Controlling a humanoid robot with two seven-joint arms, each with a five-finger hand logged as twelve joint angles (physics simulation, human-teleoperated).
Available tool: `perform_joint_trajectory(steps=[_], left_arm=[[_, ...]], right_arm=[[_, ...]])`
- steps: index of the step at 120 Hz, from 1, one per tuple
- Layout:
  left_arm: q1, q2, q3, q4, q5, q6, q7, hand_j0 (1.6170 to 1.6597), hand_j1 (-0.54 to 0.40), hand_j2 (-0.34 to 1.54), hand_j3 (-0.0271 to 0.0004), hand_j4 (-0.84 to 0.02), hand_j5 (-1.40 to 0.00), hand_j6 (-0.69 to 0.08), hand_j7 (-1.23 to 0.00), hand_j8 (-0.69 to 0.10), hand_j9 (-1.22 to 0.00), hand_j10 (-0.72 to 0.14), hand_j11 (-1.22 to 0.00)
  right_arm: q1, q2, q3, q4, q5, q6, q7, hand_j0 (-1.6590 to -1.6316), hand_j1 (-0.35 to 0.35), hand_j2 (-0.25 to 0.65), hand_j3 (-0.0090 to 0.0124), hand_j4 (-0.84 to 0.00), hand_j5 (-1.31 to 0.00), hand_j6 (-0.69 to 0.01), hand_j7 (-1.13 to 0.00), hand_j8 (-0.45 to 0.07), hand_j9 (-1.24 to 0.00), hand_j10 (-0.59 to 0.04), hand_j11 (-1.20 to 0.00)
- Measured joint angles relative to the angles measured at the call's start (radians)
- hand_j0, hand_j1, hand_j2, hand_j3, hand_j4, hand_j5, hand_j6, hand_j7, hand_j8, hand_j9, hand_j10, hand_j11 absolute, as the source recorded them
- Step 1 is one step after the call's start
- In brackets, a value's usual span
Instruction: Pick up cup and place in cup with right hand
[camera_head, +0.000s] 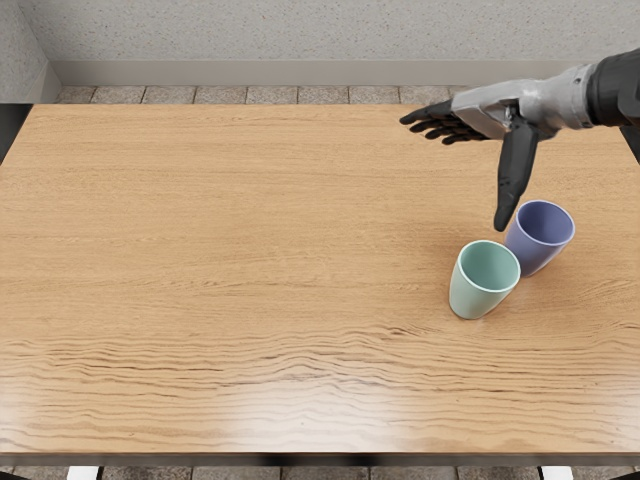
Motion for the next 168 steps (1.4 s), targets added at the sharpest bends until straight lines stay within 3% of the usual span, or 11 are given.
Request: perform_joint_trajectory(steps=[26,42,105,168], left_arm=[[0.0,0.0,0.0,0.0,0.0,0.0,0.0,1.6581,0.335,0.0,-0.0001,-0.012,-0.01,-0.012,-0.01,-0.012,-0.01,-0.012,-0.01],[0.0,0.0,0.0,0.0,0.0,0.0,0.0,1.6581,0.335,0.0,-0.0001,-0.012,-0.01,-0.012,-0.01,-0.012,-0.01,-0.012,-0.01],[0.0,0.0,0.0,0.0,0.0,0.0,0.0,1.6581,0.335,0.0,-0.0001,-0.012,-0.01,-0.012,-0.01,-0.012,-0.01,-0.012,-0.01],[0.0,0.0,0.0,0.0,0.0,0.0,0.0,1.6581,0.335,0.0,-0.0001,-0.012,-0.01,-0.012,-0.01,-0.012,-0.01,-0.012,-0.01]], right_arm=[[-0.011,-0.128,-0.032,0.196,-0.095,-0.051,-0.016,-1.6581,-0.349,0.0,0.0,-0.003,0.0,-0.005,0.0,-0.004,0.0,-0.003,0.0],[-0.047,-0.146,-0.055,0.249,-0.179,-0.095,-0.018,-1.6581,-0.344,-0.001,0.0,-0.009,-0.01,-0.011,-0.01,-0.01,-0.01,-0.008,-0.01],[-0.155,-0.064,-0.064,0.269,-0.358,-0.121,-0.029,-1.6581,-0.166,-0.029,0.0,-0.159,-0.2,-0.161,-0.2,-0.159,-0.2,-0.158,-0.2],[-0.242,-0.061,-0.068,0.269,-0.464,-0.185,-0.028,-1.6581,-0.083,-0.042,0.0,-0.228,-0.29,-0.23,-0.29,-0.229,-0.29,-0.227,-0.29]])
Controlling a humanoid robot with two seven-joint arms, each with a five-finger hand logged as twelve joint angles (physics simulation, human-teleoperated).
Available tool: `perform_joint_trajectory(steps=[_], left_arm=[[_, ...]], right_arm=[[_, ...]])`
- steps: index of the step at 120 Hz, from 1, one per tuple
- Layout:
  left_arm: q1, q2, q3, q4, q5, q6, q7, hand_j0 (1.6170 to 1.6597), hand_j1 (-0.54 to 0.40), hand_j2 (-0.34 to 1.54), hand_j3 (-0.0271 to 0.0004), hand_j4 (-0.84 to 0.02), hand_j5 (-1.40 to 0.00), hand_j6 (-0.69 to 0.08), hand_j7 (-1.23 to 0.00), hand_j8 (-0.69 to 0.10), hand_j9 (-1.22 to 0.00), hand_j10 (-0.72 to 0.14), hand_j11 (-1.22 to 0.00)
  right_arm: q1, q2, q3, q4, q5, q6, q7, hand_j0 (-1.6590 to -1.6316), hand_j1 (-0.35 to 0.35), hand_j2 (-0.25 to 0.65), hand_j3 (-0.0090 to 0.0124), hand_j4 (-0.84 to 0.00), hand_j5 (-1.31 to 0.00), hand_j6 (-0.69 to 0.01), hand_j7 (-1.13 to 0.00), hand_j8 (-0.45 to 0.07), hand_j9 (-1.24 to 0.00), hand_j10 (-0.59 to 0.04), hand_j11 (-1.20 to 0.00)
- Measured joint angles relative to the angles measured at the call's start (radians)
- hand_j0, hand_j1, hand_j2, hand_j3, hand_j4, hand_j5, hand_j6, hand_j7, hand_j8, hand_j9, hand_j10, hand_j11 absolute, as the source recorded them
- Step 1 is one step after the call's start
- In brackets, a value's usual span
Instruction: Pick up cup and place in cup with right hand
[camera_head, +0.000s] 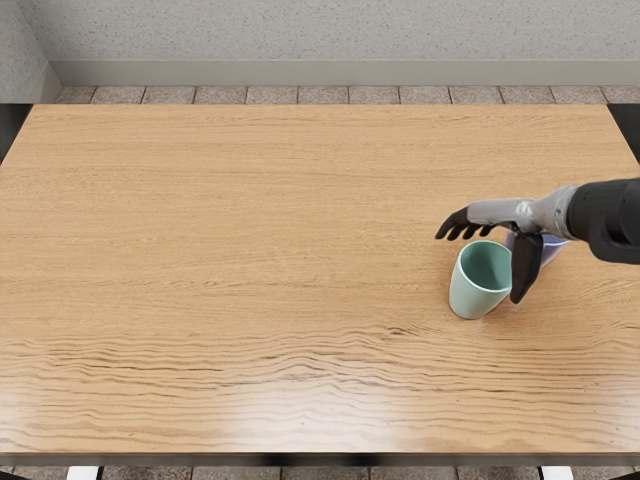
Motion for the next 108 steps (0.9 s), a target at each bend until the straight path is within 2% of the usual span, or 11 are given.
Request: perform_joint_trajectory(steps=[40,55,66,69,79,87,88,89,90,91,108], left_arm=[[0.0,0.0,0.0,0.0,0.0,0.0,0.0,1.6581,0.335,0.0,-0.0001,-0.012,-0.01,-0.012,-0.01,-0.012,-0.01,-0.012,-0.01],[0.0,0.0,0.0,0.0,0.0,0.0,0.0,1.6581,0.335,0.0,-0.0001,-0.012,-0.01,-0.012,-0.01,-0.012,-0.01,-0.012,-0.01],[0.0,0.0,0.0,0.0,0.0,0.0,0.0,1.6581,0.335,0.0,-0.0001,-0.012,-0.01,-0.012,-0.01,-0.012,-0.01,-0.012,-0.01],[0.0,0.0,0.0,0.0,0.0,0.0,0.0,1.6581,0.335,0.0,-0.0001,-0.012,-0.01,-0.012,-0.01,-0.012,-0.01,-0.012,-0.01],[0.0,0.0,0.0,0.0,0.0,0.0,0.0,1.6581,0.335,0.0,-0.0001,-0.012,-0.01,-0.012,-0.01,-0.012,-0.01,-0.012,-0.01],[0.0,0.0,0.0,0.0,0.0,0.0,0.0,1.6581,0.335,0.0,-0.0001,-0.012,-0.01,-0.012,-0.01,-0.012,-0.01,-0.012,-0.01],[0.0,0.0,0.0,0.0,0.0,0.0,0.0,1.6581,0.335,0.0,-0.0001,-0.012,-0.01,-0.012,-0.01,-0.012,-0.01,-0.012,-0.01],[0.0,0.0,0.0,0.0,0.0,0.0,0.0,1.6581,0.335,0.0,-0.0001,-0.012,-0.01,-0.012,-0.01,-0.012,-0.01,-0.012,-0.01],[0.0,0.0,0.0,0.0,0.0,0.0,0.0,1.6581,0.335,0.0,0.0,-0.012,-0.01,-0.012,-0.01,-0.012,-0.01,-0.012,-0.01],[0.0,0.0,0.0,0.0,0.0,0.0,0.0,1.6581,0.335,0.0,-0.0001,-0.012,-0.01,-0.012,-0.01,-0.012,-0.01,-0.012,-0.01],[0.0,0.0,0.0,0.0,0.0,0.0,0.0,1.6581,0.335,0.0,0.0,-0.012,-0.01,-0.012,-0.01,-0.012,-0.01,-0.012,-0.01]], right_arm=[[-0.05,0.003,0.0,0.0,-0.045,-0.062,0.0,-1.658,-0.06,-0.046,0.0,-0.248,-0.32,-0.25,-0.32,-0.249,-0.32,-0.247,-0.32],[-0.055,0.002,0.0,0.0,-0.051,-0.071,0.0,-1.6576,-0.005,-0.09,0.0,-0.298,-0.39,-0.302,-0.38,-0.299,-0.39,-0.298,-0.39],[-0.056,0.003,0.001,0.0,-0.052,-0.072,-0.001,-1.658,0.063,-0.021,0.0,-0.332,-0.44,-0.339,-0.43,-0.332,-0.44,-0.33,-0.44],[-0.056,0.003,0.001,0.0,-0.053,-0.073,-0.001,-1.6578,0.042,0.037,0.0,-0.341,-0.45,-0.347,-0.44,-0.341,-0.45,-0.34,-0.45],[-0.057,0.004,0.002,0.0,-0.054,-0.074,-0.001,-1.6579,0.075,-0.001,0.0,-0.366,-0.48,-0.37,-0.47,-0.366,-0.48,-0.365,-0.48],[-0.057,0.005,0.005,0.0,-0.054,-0.074,-0.002,-1.6583,0.086,0.127,0.0,-0.386,-0.49,-0.386,-0.49,-0.387,-0.49,-0.385,-0.49],[-0.057,0.005,0.005,0.0,-0.053,-0.075,-0.002,-1.658,0.097,0.125,-0.0031,-0.391,-0.49,-0.401,-0.5,-0.392,-0.49,-0.39,-0.49],[-0.057,0.005,0.006,0.0,-0.053,-0.074,-0.002,-1.6581,0.099,0.117,0.0006,-0.391,-0.5,-0.38,-0.5,-0.392,-0.5,-0.39,-0.5],[-0.057,0.005,0.006,0.0,-0.052,-0.074,-0.002,-1.6581,0.101,0.111,0.0011,-0.392,-0.5,-0.37,-0.5,-0.39,-0.5,-0.391,-0.5],[-0.057,0.005,0.007,0.0,-0.052,-0.074,-0.002,-1.658,0.102,0.108,-0.0007,-0.395,-0.5,-0.378,-0.5,-0.387,-0.5,-0.393,-0.5],[-0.05,0.004,0.021,0.0,-0.029,-0.065,-0.003,-1.6581,0.115,0.064,0.0008,-0.408,-0.53,-0.332,-0.53,-0.347,-0.54,-0.404,-0.54]])
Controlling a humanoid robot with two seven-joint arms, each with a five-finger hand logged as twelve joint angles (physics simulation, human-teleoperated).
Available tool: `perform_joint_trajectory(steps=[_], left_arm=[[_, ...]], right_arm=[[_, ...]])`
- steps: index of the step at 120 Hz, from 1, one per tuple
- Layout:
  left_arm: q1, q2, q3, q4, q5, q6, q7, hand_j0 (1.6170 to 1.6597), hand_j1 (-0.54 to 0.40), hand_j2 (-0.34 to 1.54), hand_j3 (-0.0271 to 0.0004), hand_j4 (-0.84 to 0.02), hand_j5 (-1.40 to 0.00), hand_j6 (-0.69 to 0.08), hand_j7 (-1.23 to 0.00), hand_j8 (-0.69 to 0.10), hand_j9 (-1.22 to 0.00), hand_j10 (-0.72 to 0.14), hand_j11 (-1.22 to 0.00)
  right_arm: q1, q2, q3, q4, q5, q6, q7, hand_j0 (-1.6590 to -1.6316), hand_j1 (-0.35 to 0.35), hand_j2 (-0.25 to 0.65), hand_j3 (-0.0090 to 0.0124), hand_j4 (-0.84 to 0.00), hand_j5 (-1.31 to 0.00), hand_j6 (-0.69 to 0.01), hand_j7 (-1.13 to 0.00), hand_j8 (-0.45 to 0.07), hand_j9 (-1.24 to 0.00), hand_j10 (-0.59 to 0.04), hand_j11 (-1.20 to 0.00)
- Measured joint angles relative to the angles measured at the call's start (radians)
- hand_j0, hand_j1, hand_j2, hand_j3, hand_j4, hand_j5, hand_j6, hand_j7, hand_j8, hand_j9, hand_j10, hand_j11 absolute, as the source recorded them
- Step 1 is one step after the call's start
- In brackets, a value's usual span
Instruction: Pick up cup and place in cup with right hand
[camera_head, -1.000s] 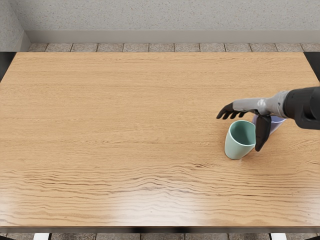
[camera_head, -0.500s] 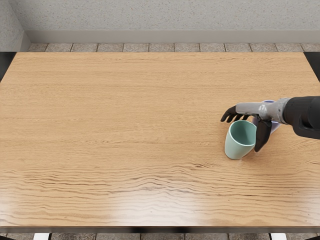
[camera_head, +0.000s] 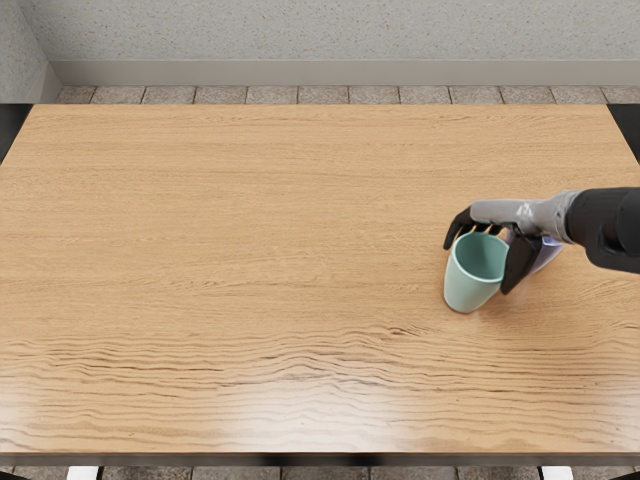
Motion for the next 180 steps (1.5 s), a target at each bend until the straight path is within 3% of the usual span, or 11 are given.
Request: perform_joint_trajectory(steps=[38,73,78,79,80,83,93,94,97,105,180], left_arm=[[0.0,0.0,0.0,0.0,0.0,0.0,0.0,1.6581,0.335,0.0,0.0,-0.012,-0.01,-0.012,-0.01,-0.012,-0.01,-0.012,-0.01],[0.0,0.0,0.0,0.0,0.0,0.0,0.0,1.6581,0.336,0.0,0.0,-0.012,-0.01,-0.012,-0.01,-0.012,-0.01,-0.012,-0.01],[0.0,0.0,0.0,0.0,0.0,0.0,0.0,1.6581,0.336,0.0,0.0,-0.012,-0.01,-0.012,-0.01,-0.012,-0.01,-0.012,-0.01],[0.0,0.0,0.0,0.0,0.0,0.0,0.0,1.6581,0.336,0.0,0.0,-0.012,-0.01,-0.012,-0.01,-0.012,-0.01,-0.012,-0.01],[0.0,0.0,0.0,0.0,0.0,0.0,0.0,1.6581,0.336,0.0,0.0,-0.012,-0.01,-0.012,-0.01,-0.012,-0.01,-0.012,-0.01],[0.0,0.0,0.0,0.0,0.0,0.0,0.0,1.6581,0.336,0.0,0.0,-0.012,-0.01,-0.012,-0.01,-0.012,-0.01,-0.012,-0.01],[0.0,0.0,0.0,0.0,0.0,0.0,0.0,1.6581,0.336,0.0,0.0,-0.012,-0.01,-0.012,-0.01,-0.012,-0.01,-0.012,-0.01],[0.0,0.0,0.0,0.0,0.0,0.0,0.0,1.6581,0.336,0.0,0.0,-0.012,-0.01,-0.012,-0.01,-0.012,-0.01,-0.012,-0.01],[0.0,0.0,0.0,0.0,0.0,0.0,0.0,1.6581,0.336,0.0,0.0,-0.012,-0.01,-0.012,-0.01,-0.012,-0.01,-0.012,-0.01],[0.0,0.0,0.0,0.0,0.0,0.0,0.0,1.6581,0.336,0.0,0.0,-0.012,-0.01,-0.012,-0.01,-0.012,-0.01,-0.012,-0.01],[0.0,0.0,0.0,0.0,0.0,0.0,0.0,1.6581,0.335,0.0,-0.0001,-0.012,-0.01,-0.012,-0.01,-0.012,-0.01,-0.011,-0.01]], right_arm=[[0.021,-0.044,0.101,0.0,0.164,0.117,-0.001,-1.6581,0.121,0.05,0.0006,-0.41,-0.56,-0.307,-0.55,-0.314,-0.57,-0.405,-0.57],[0.115,-0.112,0.129,0.0,0.275,0.163,-0.002,-1.6584,0.11,0.081,0.002,-0.406,-0.57,-0.319,-0.55,-0.329,-0.57,-0.406,-0.57],[0.128,-0.13,0.13,-0.001,0.297,0.172,-0.001,-1.6582,0.115,0.089,0.0006,-0.406,-0.57,-0.318,-0.55,-0.32,-0.56,-0.407,-0.56],[0.13,-0.133,0.13,-0.001,0.301,0.173,-0.001,-1.6575,0.11,0.062,-0.0029,-0.408,-0.56,-0.334,-0.55,-0.322,-0.56,-0.409,-0.56],[0.132,-0.137,0.131,-0.001,0.305,0.175,-0.001,-1.6576,0.112,0.062,-0.0004,-0.408,-0.56,-0.328,-0.55,-0.317,-0.56,-0.409,-0.56],[0.138,-0.147,0.131,-0.001,0.314,0.181,-0.001,-1.6578,0.113,0.056,0.0008,-0.407,-0.56,-0.312,-0.55,-0.311,-0.56,-0.409,-0.56],[0.152,-0.174,0.132,-0.001,0.34,0.195,-0.001,-1.6582,0.124,0.113,0.0005,-0.41,-0.56,-0.327,-0.55,-0.305,-0.56,-0.412,-0.56],[0.153,-0.177,0.132,-0.002,0.342,0.196,-0.001,-1.658,0.124,0.117,-0.0021,-0.412,-0.56,-0.338,-0.55,-0.308,-0.55,-0.414,-0.55],[0.156,-0.184,0.132,-0.002,0.35,0.201,-0.001,-1.6582,0.126,0.123,0.0007,-0.413,-0.56,-0.337,-0.55,-0.314,-0.55,-0.414,-0.55],[0.169,-0.203,0.134,-0.003,0.374,0.212,-0.001,-1.6581,0.117,0.1,0.0015,-0.412,-0.56,-0.341,-0.55,-0.327,-0.56,-0.411,-0.56],[0.226,-0.283,0.136,-0.088,0.439,0.239,0.003,-1.6576,0.09,0.054,0.0003,-0.417,-0.55,-0.358,-0.55,-0.334,-0.55,-0.415,-0.55]])
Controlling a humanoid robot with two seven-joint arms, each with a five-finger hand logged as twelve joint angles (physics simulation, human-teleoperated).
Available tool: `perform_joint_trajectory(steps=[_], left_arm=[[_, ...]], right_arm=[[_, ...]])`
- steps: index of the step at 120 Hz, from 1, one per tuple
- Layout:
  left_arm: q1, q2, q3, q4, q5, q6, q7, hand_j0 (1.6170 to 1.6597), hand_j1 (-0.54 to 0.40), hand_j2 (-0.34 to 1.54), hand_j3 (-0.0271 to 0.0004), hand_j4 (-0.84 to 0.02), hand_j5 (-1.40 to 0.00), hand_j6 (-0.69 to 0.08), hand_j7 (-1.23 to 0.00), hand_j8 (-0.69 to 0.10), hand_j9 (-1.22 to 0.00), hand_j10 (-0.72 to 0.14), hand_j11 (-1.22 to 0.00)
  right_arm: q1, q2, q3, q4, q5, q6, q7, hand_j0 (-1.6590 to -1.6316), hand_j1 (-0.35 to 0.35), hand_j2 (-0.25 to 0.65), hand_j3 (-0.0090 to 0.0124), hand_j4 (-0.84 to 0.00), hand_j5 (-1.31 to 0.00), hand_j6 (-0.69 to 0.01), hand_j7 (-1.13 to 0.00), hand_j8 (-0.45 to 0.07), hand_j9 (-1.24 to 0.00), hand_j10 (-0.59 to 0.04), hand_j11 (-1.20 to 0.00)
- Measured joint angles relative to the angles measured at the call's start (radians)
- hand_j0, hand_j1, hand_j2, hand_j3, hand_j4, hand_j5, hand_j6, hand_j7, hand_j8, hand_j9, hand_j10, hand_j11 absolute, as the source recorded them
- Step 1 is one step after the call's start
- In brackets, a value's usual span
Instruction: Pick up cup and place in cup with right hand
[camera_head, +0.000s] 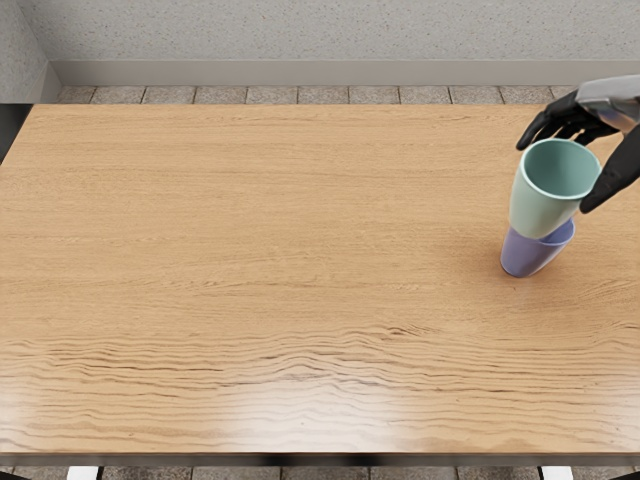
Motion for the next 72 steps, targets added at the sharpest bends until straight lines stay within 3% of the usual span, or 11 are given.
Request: perform_joint_trajectory(steps=[72], left_arm=[[0.0,0.0,0.0,0.0,0.0,0.0,0.0,1.6581,0.335,0.0,-0.0002,-0.012,-0.01,-0.012,-0.01,-0.012,-0.01,-0.011,-0.01]], right_arm=[[-0.026,0.026,-0.026,-0.087,-0.034,-0.036,0.011,-1.6575,0.09,0.058,0.0005,-0.428,-0.57,-0.349,-0.56,-0.326,-0.57,-0.425,-0.57]])
